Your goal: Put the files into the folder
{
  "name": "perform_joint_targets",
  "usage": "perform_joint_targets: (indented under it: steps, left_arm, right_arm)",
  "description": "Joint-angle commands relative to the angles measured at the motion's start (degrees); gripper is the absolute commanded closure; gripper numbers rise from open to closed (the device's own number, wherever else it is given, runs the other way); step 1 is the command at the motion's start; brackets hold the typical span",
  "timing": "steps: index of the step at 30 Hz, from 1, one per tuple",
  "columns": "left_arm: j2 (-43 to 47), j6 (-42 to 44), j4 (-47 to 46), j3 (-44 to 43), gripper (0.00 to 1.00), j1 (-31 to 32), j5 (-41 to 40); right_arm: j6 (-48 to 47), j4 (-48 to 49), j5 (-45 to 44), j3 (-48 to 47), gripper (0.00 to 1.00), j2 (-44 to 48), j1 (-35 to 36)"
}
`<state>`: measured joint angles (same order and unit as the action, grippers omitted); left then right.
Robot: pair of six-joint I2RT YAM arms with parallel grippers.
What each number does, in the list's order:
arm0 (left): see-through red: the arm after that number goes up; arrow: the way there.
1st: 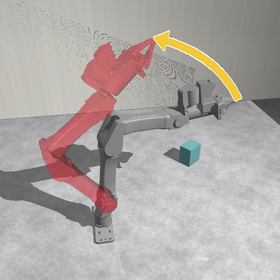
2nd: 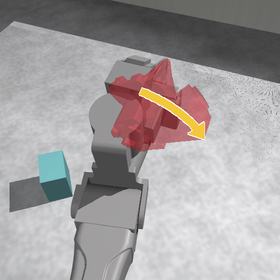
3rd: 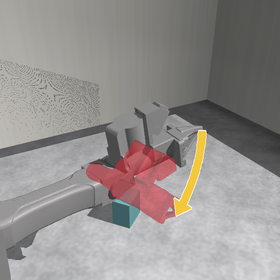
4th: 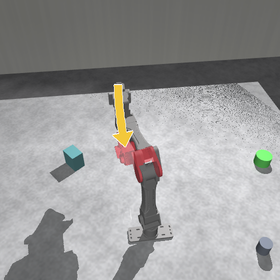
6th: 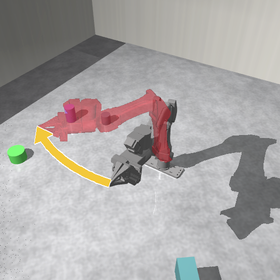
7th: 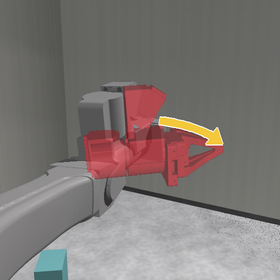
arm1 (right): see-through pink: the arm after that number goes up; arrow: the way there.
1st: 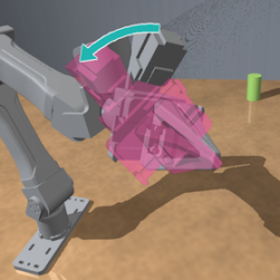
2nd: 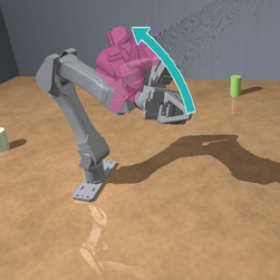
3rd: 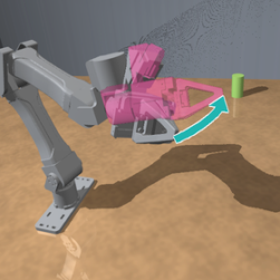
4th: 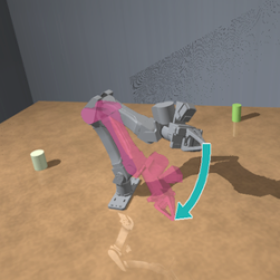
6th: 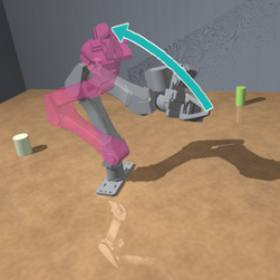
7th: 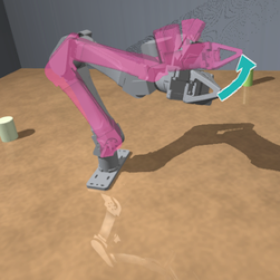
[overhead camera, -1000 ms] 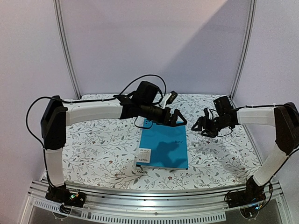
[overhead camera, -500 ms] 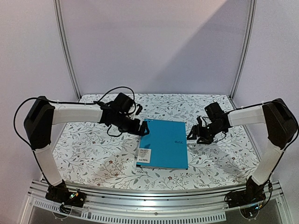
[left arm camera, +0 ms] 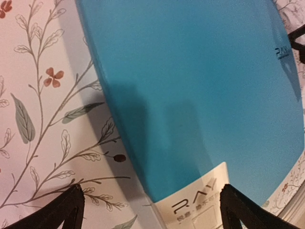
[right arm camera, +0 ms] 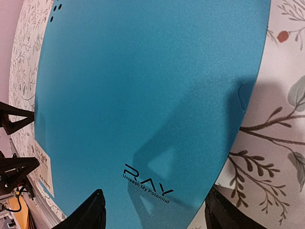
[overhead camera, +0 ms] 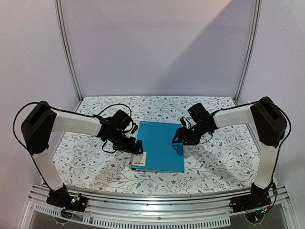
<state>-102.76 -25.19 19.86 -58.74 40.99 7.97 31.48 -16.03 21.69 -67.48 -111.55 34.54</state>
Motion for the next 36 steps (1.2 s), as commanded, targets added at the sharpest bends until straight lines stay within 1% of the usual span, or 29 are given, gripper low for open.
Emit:
perform_joint_targets:
  steps: [1, 6, 9, 13, 15, 16, 17, 19, 21, 22, 23, 24, 26, 27, 29, 32, 33, 35, 36]
  left_arm:
    - [1.77, -0.11, -0.54, 0.52, 0.01, 0.4, -1.31]
    - [2.08, 0.21, 1.29, -0.76, 0.01, 0.33, -2.13]
    - [3.64, -0.12, 3.96, -3.77, 0.01, 0.32, -9.42]
    - [5.88, 2.0, 5.81, -9.71, 0.01, -0.14, -18.29]
    - [5.95, 2.61, 5.38, -12.87, 0.0, -0.85, -20.11]
    - [5.87, 2.63, 4.42, -14.03, 0.0, -1.24, -20.02]
    - [5.63, 2.42, 3.09, -15.01, 0.01, -1.72, -19.76]
    - [5.06, 1.92, 1.81, -17.51, 0.01, -2.53, -19.27]
    - [4.67, 2.94, 1.19, -20.47, 0.01, -3.01, -20.74]
    - [4.59, 4.15, 0.99, -21.62, 0.0, -3.0, -23.24]
    - [4.41, 4.66, 1.09, -22.66, 0.01, -3.17, -28.54]
    - [4.17, 4.37, 1.06, -23.29, 0.0, -3.94, -34.27]
    - [3.17, 1.26, 1.4, -22.28, 0.0, -7.35, -36.23]
    - [2.52, -0.8, 1.76, -21.07, 0.01, -9.29, -34.81]
    - [2.2, -1.56, -0.19, -17.36, 0.01, -12.23, -28.88]
    - [5.25, 1.28, -6.26, -12.82, 0.0, -11.86, -26.03]
    - [7.13, 2.41, -9.02, -11.41, 0.01, -10.86, -26.92]
    - [11.32, 4.53, -14.6, -8.0, 0.0, -8.5, -31.48]
    - [13.78, 5.81, -19.65, -5.4, 0.0, -7.45, -33.99]
  right_arm:
    - [0.51, -3.79, -0.71, -0.54, 0.3, -3.91, 1.32]
    - [-3.23, -7.14, -6.52, -2.01, 0.3, -1.48, 1.21]
    - [-7.05, -8.15, -9.93, -2.13, 0.29, 0.97, 1.12]
    - [-12.24, -7.53, -17.69, -0.3, 0.29, 5.15, 0.88]
    - [-15.78, -7.3, -21.08, 0.15, 0.29, 7.48, 0.54]
    - [-16.75, -7.3, -24.49, 0.08, 0.29, 8.27, 0.28]
    - [-18.04, -6.95, -26.12, 0.12, 0.29, 9.33, -0.19]
    - [-19.59, -4.22, -27.86, 1.35, 0.29, 12.27, -1.08]
    - [-20.61, 2.04, -28.67, 5.5, 0.29, 16.48, -2.32]
    - [-20.88, 5.58, -28.15, 7.85, 0.28, 20.06, -3.18]
    - [-20.86, 8.98, -27.32, 10.37, 0.24, 22.32, -4.65]
    - [-20.13, 12.35, -26.63, 12.94, 0.17, 25.29, -5.8]
    - [-19.01, 18.62, -26.16, 17.64, 0.03, 30.29, -7.69]
    - [-19.09, 20.85, -26.99, 19.54, 0.01, 32.37, -8.15]
    - [-20.05, 23.61, -29.64, 22.53, 0.01, 35.1, -8.28]
    - [-20.09, 25.31, -32.93, 24.55, 0.01, 37.3, -8.31]
    - [-19.21, 25.68, -33.22, 24.82, 0.01, 37.57, -8.35]
    - [-17.32, 25.51, -33.46, 24.51, 0.01, 37.58, -8.35]
    - [-16.42, 25.26, -33.62, 24.18, 0.01, 37.35, -8.32]
